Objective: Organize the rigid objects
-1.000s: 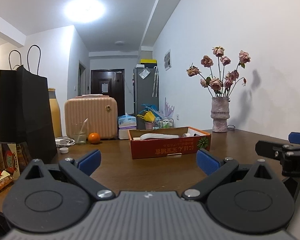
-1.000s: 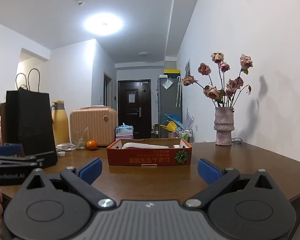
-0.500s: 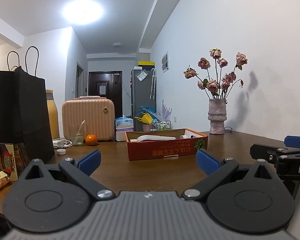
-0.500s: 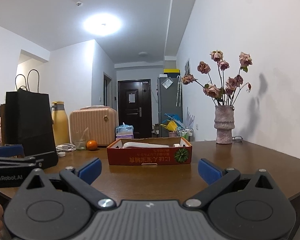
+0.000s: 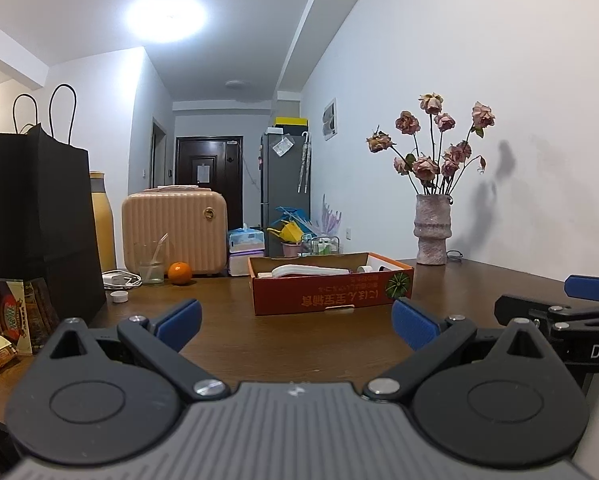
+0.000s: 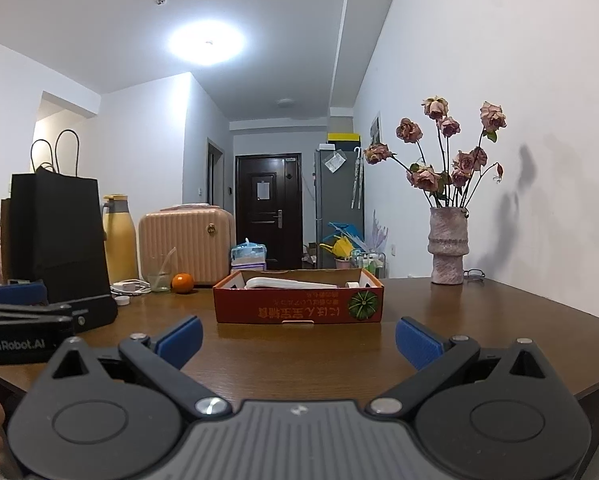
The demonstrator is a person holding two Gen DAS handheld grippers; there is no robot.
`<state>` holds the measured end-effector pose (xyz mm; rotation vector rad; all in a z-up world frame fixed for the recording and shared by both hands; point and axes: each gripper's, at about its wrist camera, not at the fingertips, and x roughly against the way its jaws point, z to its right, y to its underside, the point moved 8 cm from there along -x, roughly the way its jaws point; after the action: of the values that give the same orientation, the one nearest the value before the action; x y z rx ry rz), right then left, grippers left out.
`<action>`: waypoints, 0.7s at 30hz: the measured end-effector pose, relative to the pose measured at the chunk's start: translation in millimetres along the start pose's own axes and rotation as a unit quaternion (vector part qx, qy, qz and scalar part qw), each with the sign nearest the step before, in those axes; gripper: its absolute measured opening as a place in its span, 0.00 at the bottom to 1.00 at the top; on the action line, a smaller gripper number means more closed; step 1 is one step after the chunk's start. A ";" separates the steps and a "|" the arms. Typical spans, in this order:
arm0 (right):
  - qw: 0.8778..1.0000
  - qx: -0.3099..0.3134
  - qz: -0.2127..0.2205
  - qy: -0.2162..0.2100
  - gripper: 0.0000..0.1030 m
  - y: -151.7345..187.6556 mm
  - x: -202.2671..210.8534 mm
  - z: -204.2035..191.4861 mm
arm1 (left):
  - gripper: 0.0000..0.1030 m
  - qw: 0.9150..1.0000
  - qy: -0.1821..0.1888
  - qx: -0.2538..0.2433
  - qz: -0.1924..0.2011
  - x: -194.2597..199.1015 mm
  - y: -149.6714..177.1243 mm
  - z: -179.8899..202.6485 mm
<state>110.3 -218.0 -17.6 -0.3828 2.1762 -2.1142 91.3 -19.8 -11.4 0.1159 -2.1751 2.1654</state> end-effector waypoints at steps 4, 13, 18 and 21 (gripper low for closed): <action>1.000 -0.005 -0.003 0.007 1.00 2.5 -2.3 2.7 | 1.00 1.000 -0.001 0.000 -0.001 -1.4 0.6 0.1; 1.000 -0.014 -0.003 0.013 1.00 5.2 -0.9 6.2 | 1.00 1.000 0.005 -0.008 0.002 -0.8 0.3 2.3; 1.000 -0.011 -0.003 0.012 1.00 5.6 -0.6 5.1 | 1.00 1.000 0.004 -0.007 0.002 0.3 1.4 2.8; 1.000 -0.012 -0.003 0.014 1.00 5.2 -0.9 5.7 | 1.00 1.000 0.004 -0.007 0.001 0.5 1.8 3.8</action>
<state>111.9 -223.2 -23.1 -0.3646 2.2206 -2.1108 90.6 -23.6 -13.1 0.1029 -2.1871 2.1463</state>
